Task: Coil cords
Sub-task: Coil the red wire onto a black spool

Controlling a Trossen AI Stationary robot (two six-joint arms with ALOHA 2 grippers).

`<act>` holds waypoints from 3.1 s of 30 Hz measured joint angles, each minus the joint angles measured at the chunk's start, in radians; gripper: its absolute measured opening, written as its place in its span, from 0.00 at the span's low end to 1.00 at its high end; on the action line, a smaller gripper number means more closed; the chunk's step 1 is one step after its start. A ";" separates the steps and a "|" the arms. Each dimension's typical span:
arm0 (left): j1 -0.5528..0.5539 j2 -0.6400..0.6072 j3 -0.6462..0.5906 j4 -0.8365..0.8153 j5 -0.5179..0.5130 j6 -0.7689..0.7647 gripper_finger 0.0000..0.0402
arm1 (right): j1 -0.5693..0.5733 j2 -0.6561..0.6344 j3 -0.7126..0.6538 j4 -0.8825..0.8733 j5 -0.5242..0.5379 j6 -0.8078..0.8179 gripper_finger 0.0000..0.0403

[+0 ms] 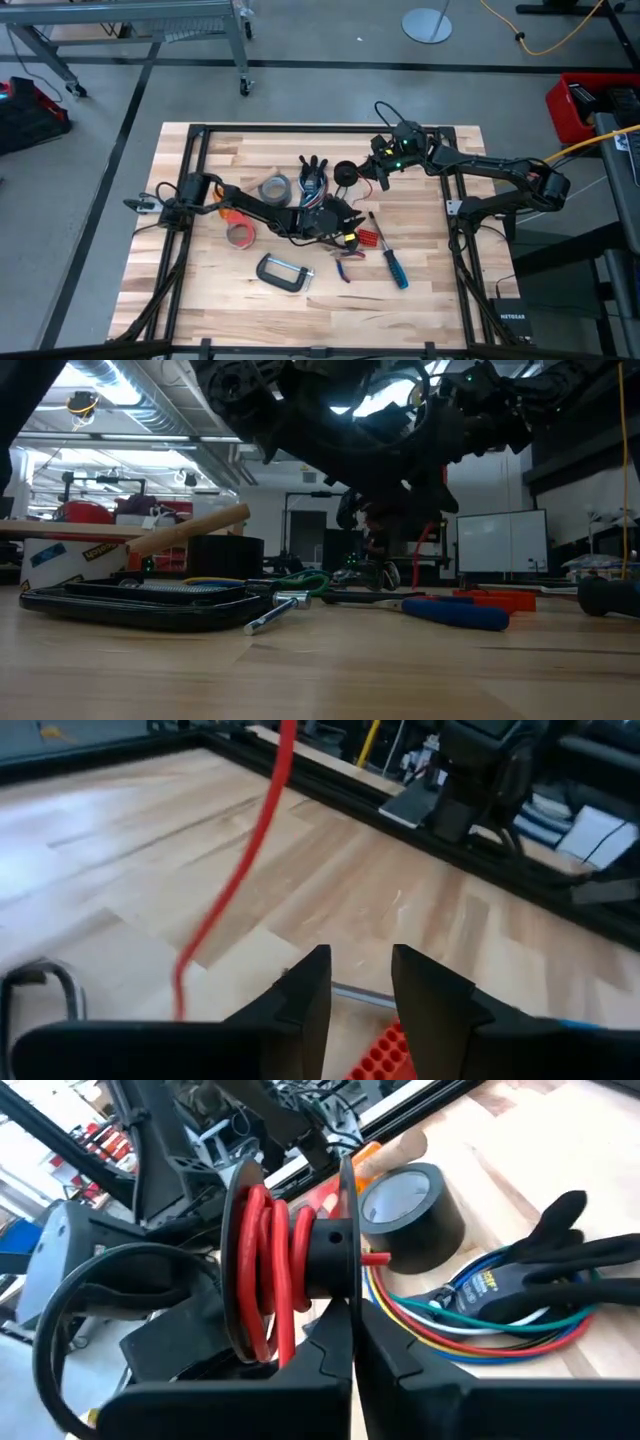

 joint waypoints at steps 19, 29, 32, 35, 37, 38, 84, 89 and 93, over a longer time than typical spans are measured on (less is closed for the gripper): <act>-0.027 0.000 0.000 -0.008 -0.107 0.254 0.25 | 0.000 0.000 0.000 0.000 -0.119 0.017 0.00; -0.018 0.000 0.000 -0.006 -0.139 0.245 0.25 | 0.000 0.000 0.000 0.007 -0.135 0.047 0.00; -0.018 0.000 0.000 -0.006 -0.139 0.246 0.25 | 0.000 0.000 0.000 0.047 -0.135 0.061 0.00; -0.018 0.000 0.000 -0.006 -0.139 0.244 0.25 | 0.000 0.000 0.000 0.100 -0.135 0.096 0.00; -0.018 0.000 0.000 -0.006 -0.139 0.248 0.25 | 0.000 0.000 0.000 0.135 -0.135 0.110 0.00; -0.017 0.000 0.000 -0.007 -0.139 0.249 0.25 | 0.000 0.000 0.000 0.147 -0.135 0.122 0.00; -0.016 -0.002 0.000 0.098 -0.212 0.297 0.25 | 0.000 0.000 0.000 0.114 -0.187 0.123 0.00; -0.015 -0.002 0.000 0.095 -0.192 0.295 0.25 | 0.000 0.000 0.000 0.115 -0.187 0.123 0.00; -0.014 -0.002 0.000 0.078 -0.187 0.294 0.25 | 0.000 0.000 0.000 0.128 -0.187 0.123 0.00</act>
